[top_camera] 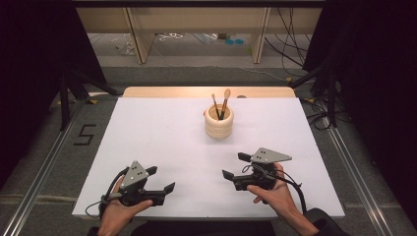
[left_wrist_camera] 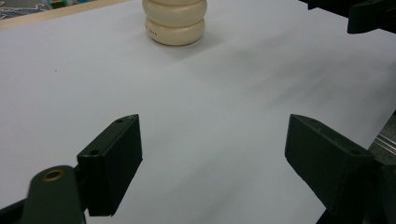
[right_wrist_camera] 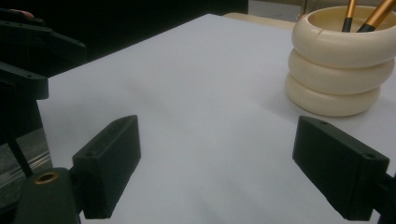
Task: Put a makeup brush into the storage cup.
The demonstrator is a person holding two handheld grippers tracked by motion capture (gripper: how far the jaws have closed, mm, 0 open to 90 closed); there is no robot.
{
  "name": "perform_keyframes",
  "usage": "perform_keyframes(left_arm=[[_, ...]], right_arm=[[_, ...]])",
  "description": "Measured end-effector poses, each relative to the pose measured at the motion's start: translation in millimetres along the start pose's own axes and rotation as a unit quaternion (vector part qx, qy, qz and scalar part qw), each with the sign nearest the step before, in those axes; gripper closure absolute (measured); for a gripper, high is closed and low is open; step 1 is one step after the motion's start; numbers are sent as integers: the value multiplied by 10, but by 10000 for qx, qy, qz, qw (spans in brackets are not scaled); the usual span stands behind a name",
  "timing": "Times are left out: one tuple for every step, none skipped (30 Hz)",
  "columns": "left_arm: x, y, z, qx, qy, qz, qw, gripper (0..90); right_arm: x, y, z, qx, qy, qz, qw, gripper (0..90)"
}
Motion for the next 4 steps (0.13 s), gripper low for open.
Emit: perform_keyframes(left_arm=[[0, 0, 0, -3, -4, 0, 10000, 186], [0, 0, -1, -3, -4, -1, 10000, 187], [0, 0, -1, -4, -1, -2, 10000, 187], [1, 0, -1, -4, -2, -2, 10000, 187]], right_arm=[[0, -1, 3, 4, 22, 8, 10000, 159], [-1, -2, -1, 20, 18, 3, 10000, 159], [-1, -2, 1, 13, 22, 1, 10000, 159], [0, -3, 1, 14, 31, 3, 10000, 159]])
Point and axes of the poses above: each handheld gripper's, and its own axes: z roughly forward along the jaws, y roughly out of its top, x roughly to its left, the point moved 5 cm from there along z, roughly forward along the jaws, and after that the axes turned 9 degrees about -z, right-handed, at the moved point
